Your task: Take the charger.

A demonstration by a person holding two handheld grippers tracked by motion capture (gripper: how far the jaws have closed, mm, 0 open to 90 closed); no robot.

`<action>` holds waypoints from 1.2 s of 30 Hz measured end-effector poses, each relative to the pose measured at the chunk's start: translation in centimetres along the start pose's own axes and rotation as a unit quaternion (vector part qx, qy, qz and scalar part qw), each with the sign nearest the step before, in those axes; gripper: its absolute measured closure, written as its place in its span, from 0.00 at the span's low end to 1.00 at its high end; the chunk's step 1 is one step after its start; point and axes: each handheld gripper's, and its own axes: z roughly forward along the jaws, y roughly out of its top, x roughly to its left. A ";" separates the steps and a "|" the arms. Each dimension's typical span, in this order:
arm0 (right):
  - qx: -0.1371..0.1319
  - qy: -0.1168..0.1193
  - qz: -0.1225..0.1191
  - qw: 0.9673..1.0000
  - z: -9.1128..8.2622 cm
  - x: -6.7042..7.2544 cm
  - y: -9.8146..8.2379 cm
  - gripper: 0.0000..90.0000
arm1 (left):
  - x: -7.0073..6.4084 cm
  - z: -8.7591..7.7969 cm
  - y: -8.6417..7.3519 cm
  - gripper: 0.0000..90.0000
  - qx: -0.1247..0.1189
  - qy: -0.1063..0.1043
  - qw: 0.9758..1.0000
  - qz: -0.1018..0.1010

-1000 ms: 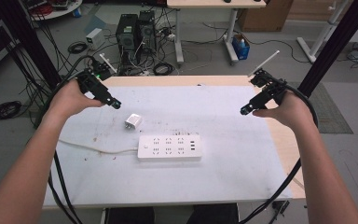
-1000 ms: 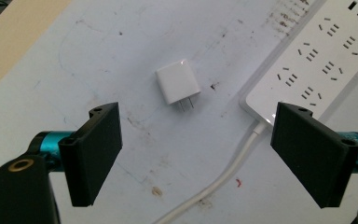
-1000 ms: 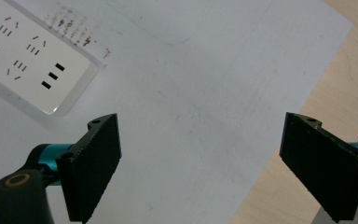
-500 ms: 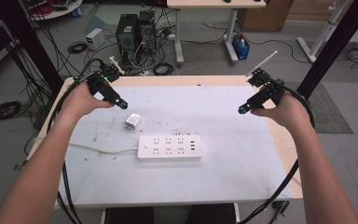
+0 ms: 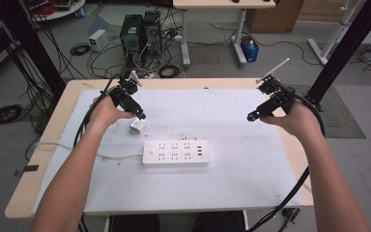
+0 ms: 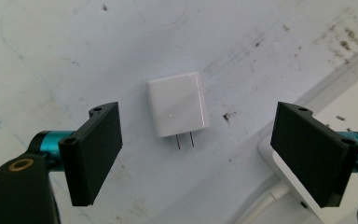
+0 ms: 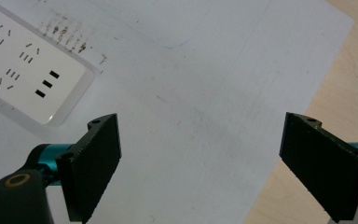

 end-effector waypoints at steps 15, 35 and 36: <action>-0.003 0.007 -0.001 1.000 0.4 0.0 -0.5 0.13 | 0.8 6.2 0.2 0.21 0.059 0.011 0.998 -0.035; 0.001 0.016 0.006 1.000 1.2 -0.2 -0.9 0.13 | 0.7 5.9 0.1 0.47 0.048 0.012 0.998 -0.042; 0.003 0.015 0.005 1.000 1.3 -0.2 -0.9 0.13 | 0.4 4.5 0.2 0.47 0.031 0.006 0.999 -0.036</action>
